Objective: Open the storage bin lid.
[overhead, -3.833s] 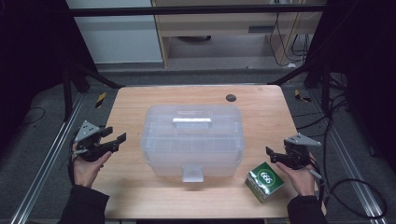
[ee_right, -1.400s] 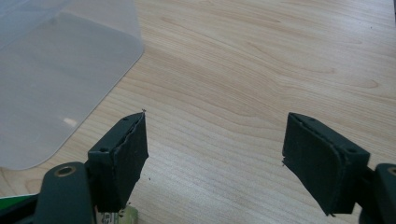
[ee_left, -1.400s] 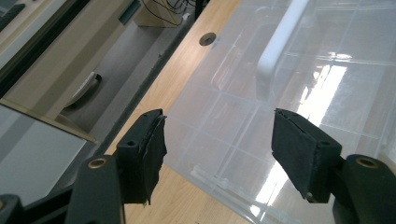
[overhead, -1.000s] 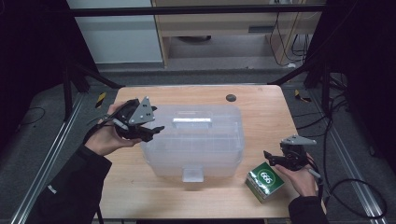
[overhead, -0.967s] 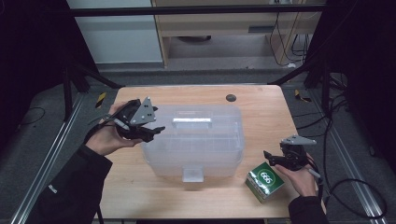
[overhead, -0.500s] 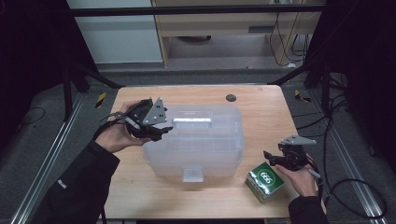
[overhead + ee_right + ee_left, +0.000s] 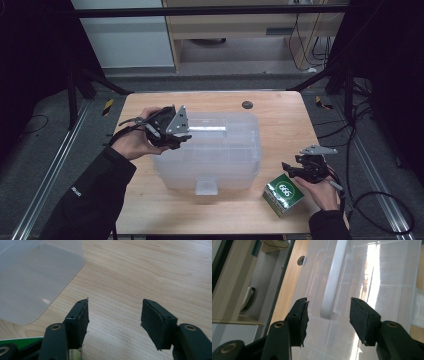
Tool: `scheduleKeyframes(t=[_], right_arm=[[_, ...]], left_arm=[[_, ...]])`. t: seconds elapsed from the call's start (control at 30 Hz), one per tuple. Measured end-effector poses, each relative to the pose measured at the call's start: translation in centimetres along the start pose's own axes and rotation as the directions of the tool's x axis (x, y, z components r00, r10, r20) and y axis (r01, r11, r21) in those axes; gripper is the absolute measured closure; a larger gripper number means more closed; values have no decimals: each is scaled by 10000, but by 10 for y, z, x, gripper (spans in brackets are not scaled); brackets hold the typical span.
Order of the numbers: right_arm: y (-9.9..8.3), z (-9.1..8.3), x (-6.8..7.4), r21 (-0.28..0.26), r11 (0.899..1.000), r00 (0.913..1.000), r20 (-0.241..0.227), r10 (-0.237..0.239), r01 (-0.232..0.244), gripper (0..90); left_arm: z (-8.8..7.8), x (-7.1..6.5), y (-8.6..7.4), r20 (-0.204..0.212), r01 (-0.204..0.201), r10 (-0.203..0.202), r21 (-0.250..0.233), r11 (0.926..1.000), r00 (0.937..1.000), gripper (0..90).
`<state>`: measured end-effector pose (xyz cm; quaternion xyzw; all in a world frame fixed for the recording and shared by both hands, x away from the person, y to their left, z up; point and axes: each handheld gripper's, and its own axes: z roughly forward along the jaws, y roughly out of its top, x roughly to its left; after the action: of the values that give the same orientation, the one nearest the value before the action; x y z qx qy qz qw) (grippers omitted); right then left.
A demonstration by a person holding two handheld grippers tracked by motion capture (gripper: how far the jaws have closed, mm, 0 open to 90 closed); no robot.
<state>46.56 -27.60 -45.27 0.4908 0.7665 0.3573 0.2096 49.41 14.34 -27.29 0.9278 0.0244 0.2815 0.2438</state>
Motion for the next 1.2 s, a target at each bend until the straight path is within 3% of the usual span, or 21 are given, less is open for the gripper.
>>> scheduleKeyframes(t=[0.4,0.7,1.2], right_arm=[[0,1,1,85,9999,9999,-97,-104,105,442],[1,0,1,110,9999,9998,-156,-121,123,452],[1,-1,1,145,9998,9997,-184,-158,160,460]], left_arm=[[10,-2,10,272,-485,476,307,9984,9985,564],[15,1,13,276,-565,552,510,9971,9981,600],[29,2,17,406,-1042,1002,1149,9879,9941,677]])
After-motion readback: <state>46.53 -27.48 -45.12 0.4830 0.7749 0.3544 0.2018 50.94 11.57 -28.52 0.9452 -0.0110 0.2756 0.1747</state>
